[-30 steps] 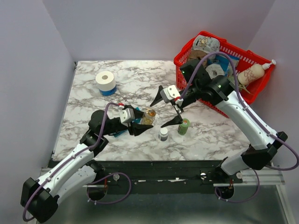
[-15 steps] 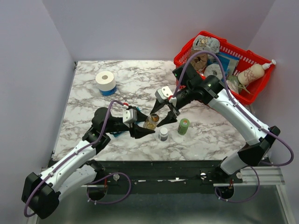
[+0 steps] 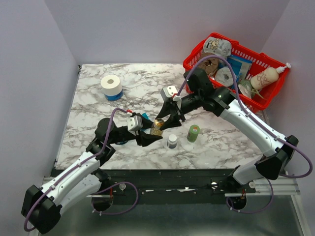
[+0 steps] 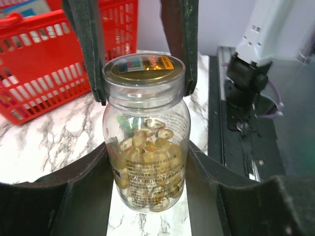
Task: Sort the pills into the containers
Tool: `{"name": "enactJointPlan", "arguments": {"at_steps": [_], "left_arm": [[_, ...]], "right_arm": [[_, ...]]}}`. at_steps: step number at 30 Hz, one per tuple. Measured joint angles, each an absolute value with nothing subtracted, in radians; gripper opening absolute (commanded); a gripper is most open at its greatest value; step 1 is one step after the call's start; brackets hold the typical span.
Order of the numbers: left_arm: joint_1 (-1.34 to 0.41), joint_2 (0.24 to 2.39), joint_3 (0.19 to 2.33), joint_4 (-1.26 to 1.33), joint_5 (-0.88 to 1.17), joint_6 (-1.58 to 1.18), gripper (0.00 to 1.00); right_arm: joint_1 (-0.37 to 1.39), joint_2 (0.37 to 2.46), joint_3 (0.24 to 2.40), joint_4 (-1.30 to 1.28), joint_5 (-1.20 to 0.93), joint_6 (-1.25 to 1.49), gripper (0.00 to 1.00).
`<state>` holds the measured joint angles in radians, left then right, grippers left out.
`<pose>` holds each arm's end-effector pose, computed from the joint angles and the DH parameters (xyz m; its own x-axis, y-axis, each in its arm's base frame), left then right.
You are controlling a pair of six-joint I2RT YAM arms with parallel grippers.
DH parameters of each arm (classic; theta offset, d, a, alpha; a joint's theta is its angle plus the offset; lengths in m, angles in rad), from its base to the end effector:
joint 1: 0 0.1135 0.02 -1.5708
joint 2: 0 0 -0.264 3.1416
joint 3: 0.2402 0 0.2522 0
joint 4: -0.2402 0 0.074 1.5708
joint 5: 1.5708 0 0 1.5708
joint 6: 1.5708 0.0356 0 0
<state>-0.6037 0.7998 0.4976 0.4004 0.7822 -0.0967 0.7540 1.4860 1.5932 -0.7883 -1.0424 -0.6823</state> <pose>0.1393 -0.1265 0.2969 -0.0143 -0.0733 -0.9972 0.9834 0.1795 -0.0273 0.2022 0.2320 0.4045 0.1698 -0.2767 -0.9458 -0.9369 -0.3430 -0.0678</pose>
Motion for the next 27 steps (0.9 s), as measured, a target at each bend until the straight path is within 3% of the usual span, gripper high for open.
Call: {"name": "enactJointPlan", "arguments": {"at_steps": [11, 14, 15, 18, 21, 27], "left_arm": [[-0.635, 0.802, 0.429, 0.505, 0.519, -0.140, 0.00], [-0.635, 0.804, 0.429, 0.514, 0.507, -0.142, 0.22], [-0.635, 0.804, 0.429, 0.514, 0.506, -0.142, 0.38], [-0.635, 0.799, 0.429, 0.507, 0.505, -0.138, 0.65], [-0.629, 0.774, 0.429, 0.474, 0.503, -0.116, 0.79], [-0.560, 0.657, 0.430, 0.419, 0.460, -0.047, 0.88]], "right_arm": [[0.760, 1.477, 1.493, -0.490, -0.900, -0.378, 0.20], [0.759, 1.477, 1.493, -0.475, -0.890, -0.364, 0.20], [0.757, 1.477, 1.493, -0.474, -0.889, -0.363, 0.20], [0.752, 1.477, 1.493, -0.474, -0.890, -0.363, 0.20], [0.744, 1.477, 1.487, -0.474, -0.893, -0.364, 0.20], [0.626, 1.469, 1.426, -0.490, -0.783, -0.374, 0.20]]}}
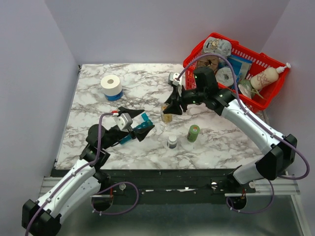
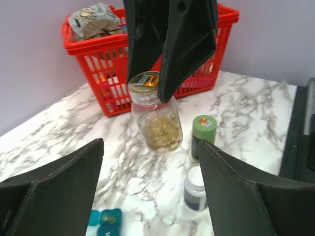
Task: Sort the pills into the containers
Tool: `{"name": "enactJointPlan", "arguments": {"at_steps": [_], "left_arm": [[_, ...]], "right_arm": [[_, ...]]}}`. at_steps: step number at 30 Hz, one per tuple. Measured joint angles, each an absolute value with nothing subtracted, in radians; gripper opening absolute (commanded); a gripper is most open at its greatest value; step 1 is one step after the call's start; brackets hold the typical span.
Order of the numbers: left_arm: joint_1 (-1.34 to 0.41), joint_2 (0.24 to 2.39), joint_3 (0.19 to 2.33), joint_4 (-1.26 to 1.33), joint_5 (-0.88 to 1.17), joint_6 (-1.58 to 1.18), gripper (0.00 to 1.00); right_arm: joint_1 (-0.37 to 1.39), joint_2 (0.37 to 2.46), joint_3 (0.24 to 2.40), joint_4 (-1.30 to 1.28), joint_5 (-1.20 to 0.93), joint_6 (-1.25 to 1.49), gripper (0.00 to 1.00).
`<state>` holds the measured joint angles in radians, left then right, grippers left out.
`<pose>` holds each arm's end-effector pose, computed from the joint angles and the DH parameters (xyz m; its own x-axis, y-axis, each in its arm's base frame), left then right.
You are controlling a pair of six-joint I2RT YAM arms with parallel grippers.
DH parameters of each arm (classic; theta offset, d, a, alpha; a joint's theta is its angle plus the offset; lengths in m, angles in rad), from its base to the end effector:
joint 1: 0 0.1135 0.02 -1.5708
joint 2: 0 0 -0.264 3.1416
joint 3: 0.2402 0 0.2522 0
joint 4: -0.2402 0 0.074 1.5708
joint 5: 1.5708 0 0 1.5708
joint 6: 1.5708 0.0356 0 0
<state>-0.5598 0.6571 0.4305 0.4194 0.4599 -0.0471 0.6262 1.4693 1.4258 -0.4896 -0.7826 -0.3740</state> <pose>0.1332 -0.1021 0.2985 0.1224 -0.1265 -0.9844 0.8517 0.5226 0.0388 0.2495 0.2114 0.3750 -0.0517 -0.3571 -0.9326 -0.9953 0.0947 0.0189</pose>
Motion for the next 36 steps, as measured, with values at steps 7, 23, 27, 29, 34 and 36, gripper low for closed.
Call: {"name": "enactJointPlan", "arguments": {"at_steps": [7, 23, 27, 29, 34, 36], "left_arm": [[-0.493, 0.596, 0.468, 0.233, 0.392, 0.092, 0.90], [-0.490, 0.606, 0.447, 0.109, 0.212, 0.194, 0.92], [-0.490, 0.606, 0.446, 0.109, 0.208, 0.197, 0.92], [-0.490, 0.608, 0.445, 0.109, 0.204, 0.199, 0.92], [-0.490, 0.615, 0.442, 0.108, 0.195, 0.213, 0.92], [-0.490, 0.620, 0.442, 0.107, 0.194, 0.217, 0.92]], "right_arm": [[0.572, 1.459, 1.230, -0.356, -0.659, -0.387, 0.22], [0.556, 1.574, 0.915, 0.196, -0.326, -0.245, 0.33], [0.556, 1.615, 0.899, 0.259, -0.272, -0.226, 0.42], [0.556, 1.632, 0.889, 0.276, -0.250, -0.220, 0.50], [0.556, 1.638, 0.873, 0.308, -0.228, -0.214, 0.89], [0.554, 1.629, 0.856, 0.318, -0.227, -0.213, 0.98]]}}
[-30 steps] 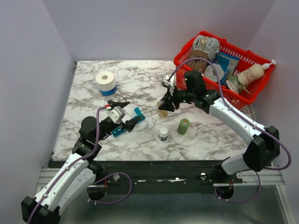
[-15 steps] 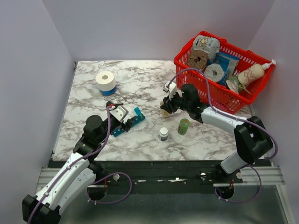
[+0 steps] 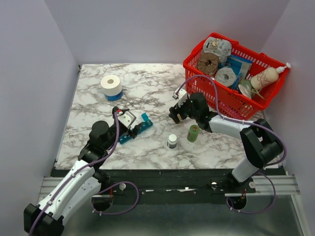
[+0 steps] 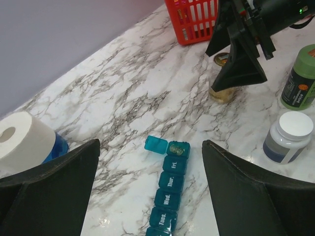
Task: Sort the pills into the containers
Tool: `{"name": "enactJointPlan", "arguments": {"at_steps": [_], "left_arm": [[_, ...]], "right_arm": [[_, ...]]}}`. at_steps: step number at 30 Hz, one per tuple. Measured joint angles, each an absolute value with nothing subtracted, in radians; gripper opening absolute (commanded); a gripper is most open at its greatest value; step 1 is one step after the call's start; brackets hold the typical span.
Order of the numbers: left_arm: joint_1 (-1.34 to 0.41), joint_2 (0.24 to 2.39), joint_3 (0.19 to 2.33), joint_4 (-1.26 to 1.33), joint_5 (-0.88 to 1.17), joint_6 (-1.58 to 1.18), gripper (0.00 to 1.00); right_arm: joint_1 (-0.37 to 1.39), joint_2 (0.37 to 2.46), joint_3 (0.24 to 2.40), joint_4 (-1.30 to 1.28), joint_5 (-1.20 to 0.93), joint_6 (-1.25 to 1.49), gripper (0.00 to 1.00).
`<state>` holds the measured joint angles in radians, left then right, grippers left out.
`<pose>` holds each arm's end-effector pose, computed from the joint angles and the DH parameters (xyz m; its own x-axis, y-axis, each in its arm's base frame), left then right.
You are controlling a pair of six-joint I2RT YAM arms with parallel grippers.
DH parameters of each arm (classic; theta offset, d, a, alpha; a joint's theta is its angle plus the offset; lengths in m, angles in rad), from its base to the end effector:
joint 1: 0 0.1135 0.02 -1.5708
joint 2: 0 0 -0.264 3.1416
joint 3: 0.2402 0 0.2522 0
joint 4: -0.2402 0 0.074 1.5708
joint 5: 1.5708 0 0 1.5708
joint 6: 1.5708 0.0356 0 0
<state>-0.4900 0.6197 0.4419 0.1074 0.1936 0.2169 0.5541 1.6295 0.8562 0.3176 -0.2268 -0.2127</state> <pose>0.1428 -0.0839 0.2749 0.0752 0.1992 -0.9771 0.6297 0.7502 0.2015 0.2937 0.1911 0.2010 -0.2213 -0.3788 -0.8986 -0.7480 0.6572 -0.0928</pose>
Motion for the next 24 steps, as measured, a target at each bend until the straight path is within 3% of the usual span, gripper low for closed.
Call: {"name": "enactJointPlan", "arguments": {"at_steps": [8, 16, 17, 21, 24], "left_arm": [[-0.471, 0.716, 0.457, 0.101, 0.191, 0.193, 0.91], [-0.292, 1.166, 0.803, -0.005, 0.255, -0.081, 0.80], [-0.273, 1.213, 0.831, -0.004, 0.282, -0.107, 0.79], [-0.220, 1.418, 0.925, -0.031, 0.388, -0.192, 0.81], [-0.213, 1.430, 0.913, -0.092, 0.402, -0.143, 0.83]], "right_arm": [[0.541, 1.477, 0.857, 0.229, -0.295, -0.282, 1.00], [0.528, 1.452, 1.079, -0.110, -0.714, -0.507, 0.93], [0.529, 1.451, 1.083, -0.132, -0.761, -0.514, 0.89], [0.532, 1.476, 1.109, -0.213, -0.879, -0.474, 0.89], [0.532, 1.570, 1.255, -0.332, -0.922, -0.428, 0.90]]}}
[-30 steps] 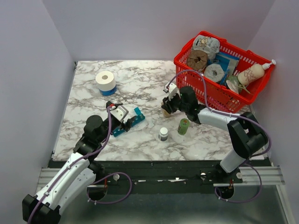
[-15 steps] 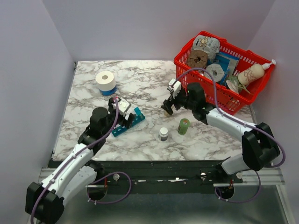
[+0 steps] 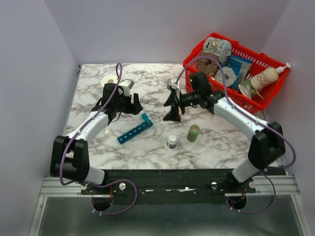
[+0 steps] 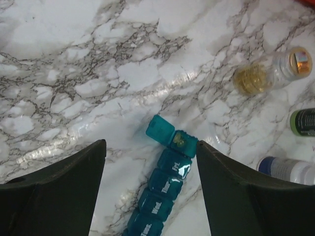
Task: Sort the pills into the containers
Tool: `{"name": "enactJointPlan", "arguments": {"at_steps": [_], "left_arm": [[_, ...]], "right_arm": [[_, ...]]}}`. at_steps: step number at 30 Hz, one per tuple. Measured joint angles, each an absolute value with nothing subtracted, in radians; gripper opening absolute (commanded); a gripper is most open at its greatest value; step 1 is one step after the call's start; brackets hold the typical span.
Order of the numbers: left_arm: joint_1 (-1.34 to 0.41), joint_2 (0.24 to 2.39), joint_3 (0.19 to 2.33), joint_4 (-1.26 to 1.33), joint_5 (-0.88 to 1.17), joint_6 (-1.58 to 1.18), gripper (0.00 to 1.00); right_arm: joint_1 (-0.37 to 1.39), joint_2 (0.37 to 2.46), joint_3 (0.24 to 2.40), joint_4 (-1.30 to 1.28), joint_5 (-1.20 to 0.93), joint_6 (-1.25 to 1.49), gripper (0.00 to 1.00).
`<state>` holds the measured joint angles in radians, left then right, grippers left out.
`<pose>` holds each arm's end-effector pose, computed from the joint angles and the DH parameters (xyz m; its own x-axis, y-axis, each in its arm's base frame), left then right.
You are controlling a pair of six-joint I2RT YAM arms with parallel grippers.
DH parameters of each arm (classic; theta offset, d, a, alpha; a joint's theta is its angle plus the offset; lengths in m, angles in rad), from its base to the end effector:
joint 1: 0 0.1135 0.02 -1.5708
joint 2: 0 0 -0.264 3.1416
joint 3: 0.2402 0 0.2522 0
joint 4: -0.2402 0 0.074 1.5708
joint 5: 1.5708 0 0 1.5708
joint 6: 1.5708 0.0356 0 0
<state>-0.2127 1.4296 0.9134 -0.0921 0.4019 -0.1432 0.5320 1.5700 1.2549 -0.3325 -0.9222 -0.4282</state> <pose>0.3031 -0.0797 0.2451 -0.6254 0.0007 -0.7803 0.4231 0.8405 -0.3384 0.2850 0.2007 0.3010 -0.1183 -0.3607 -0.9252 -0.9929 0.0532 0.1062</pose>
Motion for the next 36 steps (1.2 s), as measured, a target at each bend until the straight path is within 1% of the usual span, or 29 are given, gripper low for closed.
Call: {"name": "enactJointPlan", "arguments": {"at_steps": [2, 3, 4, 6, 8, 10, 14, 21, 26, 32, 36], "left_arm": [[-0.217, 1.374, 0.863, -0.092, 0.393, -0.075, 0.85], [-0.220, 1.319, 0.812, -0.075, 0.386, -0.030, 0.86], [-0.224, 1.239, 0.746, -0.068, 0.380, 0.041, 0.86], [-0.226, 1.108, 0.635, -0.054, 0.378, 0.180, 0.86], [-0.233, 1.042, 0.569, -0.058, 0.379, 0.294, 0.85], [-0.239, 1.050, 0.559, -0.068, 0.382, 0.388, 0.85], [-0.245, 1.167, 0.597, -0.123, 0.391, 0.509, 0.84], [-0.275, 1.293, 0.653, -0.200, 0.413, 0.586, 0.83], [-0.296, 1.315, 0.654, -0.243, 0.429, 0.603, 0.81], [-0.340, 1.348, 0.654, -0.266, 0.410, 0.612, 0.76], [-0.355, 1.387, 0.654, -0.273, 0.365, 0.609, 0.76]], "right_arm": [[0.533, 1.661, 1.401, -0.406, -0.938, -0.429, 0.89], [0.533, 1.723, 1.511, -0.465, -0.950, -0.437, 0.89], [0.533, 1.779, 1.600, -0.509, -0.956, -0.441, 0.86], [0.533, 1.874, 1.753, -0.582, -0.962, -0.442, 0.73], [0.533, 1.966, 1.884, -0.649, -0.971, -0.407, 0.60], [0.533, 2.041, 1.967, -0.672, -0.976, -0.359, 0.57], [0.533, 2.154, 2.048, -0.682, -0.978, -0.237, 0.56], [0.533, 2.232, 2.059, -0.674, -0.978, -0.107, 0.58], [0.533, 2.237, 2.075, -0.672, -0.978, -0.078, 0.59], [0.537, 2.283, 2.103, -0.640, -0.957, -0.027, 0.54], [0.544, 2.326, 2.103, -0.622, -0.933, 0.020, 0.53]]}}
